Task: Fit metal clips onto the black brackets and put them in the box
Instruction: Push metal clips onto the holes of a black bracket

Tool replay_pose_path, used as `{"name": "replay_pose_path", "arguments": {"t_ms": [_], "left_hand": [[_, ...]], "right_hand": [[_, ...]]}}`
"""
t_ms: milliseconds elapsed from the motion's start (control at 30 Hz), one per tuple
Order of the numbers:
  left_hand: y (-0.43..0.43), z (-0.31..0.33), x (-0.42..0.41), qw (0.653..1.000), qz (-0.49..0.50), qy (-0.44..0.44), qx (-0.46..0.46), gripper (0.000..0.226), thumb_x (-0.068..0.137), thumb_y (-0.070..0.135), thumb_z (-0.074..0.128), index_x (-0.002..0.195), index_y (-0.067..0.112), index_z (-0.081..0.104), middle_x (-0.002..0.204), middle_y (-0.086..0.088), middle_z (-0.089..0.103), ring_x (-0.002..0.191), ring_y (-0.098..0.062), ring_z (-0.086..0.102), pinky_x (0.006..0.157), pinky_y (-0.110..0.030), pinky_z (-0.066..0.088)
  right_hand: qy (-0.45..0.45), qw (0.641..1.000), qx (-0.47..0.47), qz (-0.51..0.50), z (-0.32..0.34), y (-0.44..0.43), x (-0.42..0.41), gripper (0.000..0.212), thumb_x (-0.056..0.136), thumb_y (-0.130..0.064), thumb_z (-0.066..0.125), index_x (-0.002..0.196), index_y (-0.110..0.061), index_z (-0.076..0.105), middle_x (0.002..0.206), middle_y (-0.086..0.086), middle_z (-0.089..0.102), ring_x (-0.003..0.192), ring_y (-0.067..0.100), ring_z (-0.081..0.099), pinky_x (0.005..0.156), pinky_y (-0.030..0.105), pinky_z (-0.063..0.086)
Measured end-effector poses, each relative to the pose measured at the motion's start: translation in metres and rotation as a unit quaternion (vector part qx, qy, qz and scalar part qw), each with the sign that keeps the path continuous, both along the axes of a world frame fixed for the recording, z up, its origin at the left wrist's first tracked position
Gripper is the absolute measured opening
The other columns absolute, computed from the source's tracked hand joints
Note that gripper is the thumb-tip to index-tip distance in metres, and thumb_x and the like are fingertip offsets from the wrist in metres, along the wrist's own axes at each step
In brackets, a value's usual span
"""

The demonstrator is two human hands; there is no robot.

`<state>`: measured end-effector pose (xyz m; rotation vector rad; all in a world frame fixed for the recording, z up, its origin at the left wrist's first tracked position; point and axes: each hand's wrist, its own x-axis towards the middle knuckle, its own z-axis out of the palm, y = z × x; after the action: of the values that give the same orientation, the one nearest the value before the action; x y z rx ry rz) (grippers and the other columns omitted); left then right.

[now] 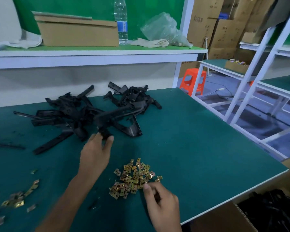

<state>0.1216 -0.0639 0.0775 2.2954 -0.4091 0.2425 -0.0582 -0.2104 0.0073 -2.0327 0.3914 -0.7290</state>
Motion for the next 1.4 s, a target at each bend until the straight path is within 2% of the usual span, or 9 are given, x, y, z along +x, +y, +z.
{"name": "replay_pose_path", "arguments": {"t_ms": [67, 200, 333, 433, 567, 667, 833, 1167, 1400], "left_hand": [[0.011, 0.002, -0.046, 0.986, -0.056, 0.115, -0.106, 0.015, 0.103, 0.043, 0.048, 0.094, 0.041, 0.060, 0.078, 0.000, 0.064, 0.062, -0.014, 0.059, 0.053, -0.025, 0.044], [0.015, -0.010, -0.108, 0.897, -0.082, 0.285, -0.327, 0.037, 0.102, 0.008, 0.048, 0.076, 0.025, 0.069, 0.073, -0.007, 0.071, 0.056, -0.015, 0.061, 0.049, -0.022, 0.045], [0.007, -0.024, -0.129, 0.842, -0.128, 0.404, -0.335, 0.013, 0.093, 0.011, 0.048, 0.085, 0.005, 0.056, 0.058, -0.006, 0.064, 0.041, -0.015, 0.048, 0.042, -0.022, 0.039], [0.006, -0.027, -0.133, 0.840, -0.159, 0.443, -0.271, 0.023, 0.103, 0.009, 0.039, 0.086, 0.008, 0.054, 0.060, 0.001, 0.066, 0.046, -0.011, 0.050, 0.046, -0.021, 0.041], [0.022, -0.037, -0.127, 0.946, -0.125, 0.279, -0.104, 0.027, 0.106, 0.041, 0.044, 0.097, 0.025, 0.064, 0.085, 0.009, 0.070, 0.075, -0.006, 0.060, 0.072, -0.029, 0.048], [0.035, -0.050, -0.120, 0.994, -0.043, 0.101, 0.024, 0.022, 0.105, 0.038, 0.044, 0.111, 0.027, 0.063, 0.099, 0.010, 0.062, 0.094, -0.006, 0.053, 0.080, -0.031, 0.044], [0.038, -0.072, -0.110, 0.985, -0.020, 0.038, 0.166, 0.051, 0.100, 0.051, 0.048, 0.145, 0.025, 0.049, 0.127, 0.000, 0.051, 0.118, -0.020, 0.038, 0.100, -0.030, 0.038], [0.019, -0.078, -0.080, 0.989, 0.017, -0.045, 0.143, 0.034, 0.104, 0.039, 0.048, 0.121, 0.018, 0.068, 0.106, -0.007, 0.063, 0.099, -0.028, 0.051, 0.088, -0.036, 0.040], [0.018, -0.077, -0.076, 0.983, 0.017, -0.119, 0.139, 0.022, 0.099, 0.025, 0.058, 0.105, 0.008, 0.071, 0.093, -0.011, 0.062, 0.086, -0.031, 0.052, 0.077, -0.045, 0.047]], "right_hand": [[0.009, 1.000, 0.021, 0.006, 0.004, 0.000, -0.001, 0.031, 0.092, -0.059, 0.056, 0.077, -0.034, 0.069, 0.058, -0.017, 0.056, 0.055, 0.000, 0.053, 0.052, 0.014, 0.037], [0.017, 0.978, 0.195, 0.067, 0.017, -0.001, -0.007, 0.033, 0.086, -0.066, 0.066, 0.098, -0.038, 0.079, 0.068, -0.005, 0.070, 0.056, 0.006, 0.057, 0.053, 0.018, 0.044], [0.000, 0.883, 0.436, 0.173, 0.023, -0.006, -0.008, 0.035, 0.081, -0.039, 0.070, 0.106, -0.016, 0.080, 0.100, 0.020, 0.077, 0.061, 0.022, 0.065, 0.041, 0.027, 0.046], [0.012, 0.848, 0.500, 0.177, 0.029, 0.000, -0.007, 0.035, 0.076, -0.034, 0.075, 0.101, -0.011, 0.081, 0.102, 0.025, 0.075, 0.065, 0.021, 0.069, 0.045, 0.027, 0.051], [-0.001, 0.872, 0.480, 0.101, 0.032, 0.000, 0.005, 0.020, 0.091, -0.018, 0.066, 0.093, -0.001, 0.077, 0.085, 0.023, 0.075, 0.061, 0.020, 0.067, 0.047, 0.026, 0.052], [-0.013, 0.901, 0.429, 0.064, 0.027, 0.001, 0.008, 0.021, 0.101, -0.012, 0.058, 0.090, -0.004, 0.074, 0.080, 0.015, 0.075, 0.064, 0.020, 0.064, 0.049, 0.026, 0.052], [-0.026, 0.910, 0.411, 0.051, 0.018, 0.002, 0.008, 0.024, 0.105, -0.018, 0.053, 0.096, -0.006, 0.072, 0.080, 0.012, 0.075, 0.063, 0.019, 0.063, 0.049, 0.026, 0.052], [-0.026, 0.924, 0.375, 0.070, 0.012, 0.000, 0.031, 0.037, 0.105, -0.038, 0.056, 0.097, -0.005, 0.071, 0.080, 0.010, 0.074, 0.063, 0.016, 0.063, 0.052, 0.027, 0.053], [0.023, 0.952, 0.291, 0.087, 0.009, 0.007, 0.061, 0.041, 0.094, -0.065, 0.056, 0.077, -0.033, 0.076, 0.077, 0.001, 0.074, 0.063, 0.013, 0.065, 0.060, 0.033, 0.057]]}}
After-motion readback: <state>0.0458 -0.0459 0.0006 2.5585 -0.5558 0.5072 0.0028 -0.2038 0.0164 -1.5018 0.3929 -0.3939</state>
